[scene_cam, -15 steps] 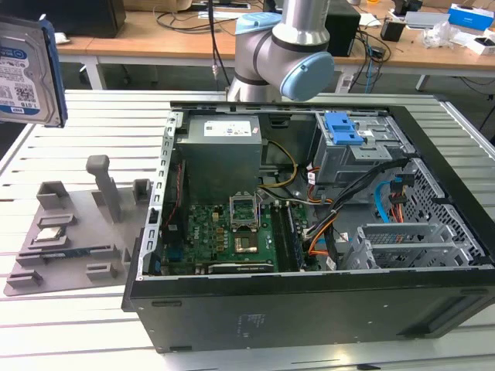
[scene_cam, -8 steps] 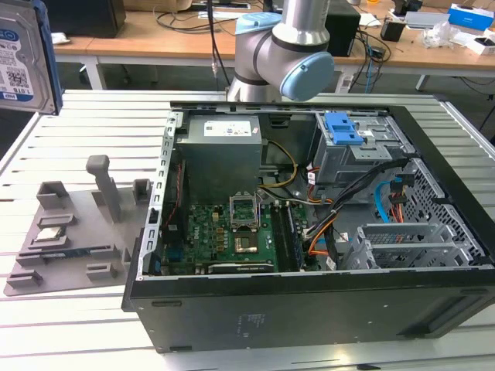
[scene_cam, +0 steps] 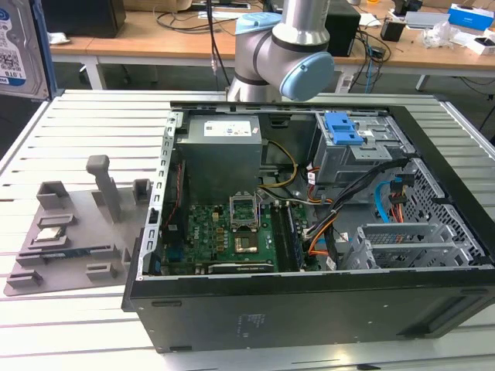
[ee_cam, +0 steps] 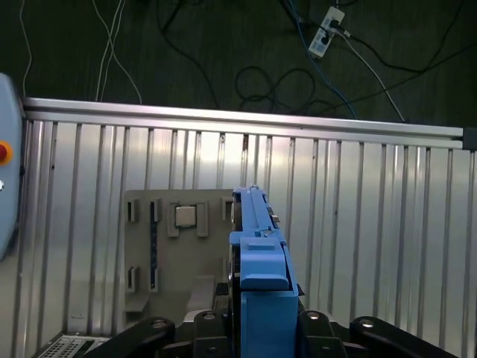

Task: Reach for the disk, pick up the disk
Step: 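Pick up the disk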

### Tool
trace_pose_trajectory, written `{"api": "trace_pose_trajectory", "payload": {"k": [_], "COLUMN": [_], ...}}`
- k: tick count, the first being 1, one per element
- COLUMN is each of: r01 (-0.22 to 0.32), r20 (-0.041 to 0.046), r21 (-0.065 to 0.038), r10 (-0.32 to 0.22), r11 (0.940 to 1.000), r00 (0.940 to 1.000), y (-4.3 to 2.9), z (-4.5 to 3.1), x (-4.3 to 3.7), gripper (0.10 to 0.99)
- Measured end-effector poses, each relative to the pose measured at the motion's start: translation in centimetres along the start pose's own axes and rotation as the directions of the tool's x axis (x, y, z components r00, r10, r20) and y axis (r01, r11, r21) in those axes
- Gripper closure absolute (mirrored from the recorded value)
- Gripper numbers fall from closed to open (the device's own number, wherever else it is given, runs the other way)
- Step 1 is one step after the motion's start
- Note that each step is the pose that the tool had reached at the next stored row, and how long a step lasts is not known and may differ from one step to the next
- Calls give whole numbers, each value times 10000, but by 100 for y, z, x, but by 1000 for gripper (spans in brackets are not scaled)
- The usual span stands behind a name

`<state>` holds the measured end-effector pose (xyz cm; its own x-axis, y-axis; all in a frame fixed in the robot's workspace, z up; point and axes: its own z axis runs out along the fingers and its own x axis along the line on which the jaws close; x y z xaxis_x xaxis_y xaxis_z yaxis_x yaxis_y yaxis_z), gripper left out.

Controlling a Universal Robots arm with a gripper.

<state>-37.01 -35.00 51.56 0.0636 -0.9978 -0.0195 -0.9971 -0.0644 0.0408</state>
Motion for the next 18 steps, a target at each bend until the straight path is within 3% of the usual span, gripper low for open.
{"api": "trace_pose_trajectory", "payload": {"k": [5,13,18], "r01": [0,0,0], "r20": [0,1,0], "r21": [0,0,-1], "r10": [0,0,0], "r11": [10000,10000,10000], "r00": [10000,10000,10000], "y": [5,17,20], "z": [-144,-479,-593], "x": [-7,-25,-31], "gripper": [722,722,722]}}
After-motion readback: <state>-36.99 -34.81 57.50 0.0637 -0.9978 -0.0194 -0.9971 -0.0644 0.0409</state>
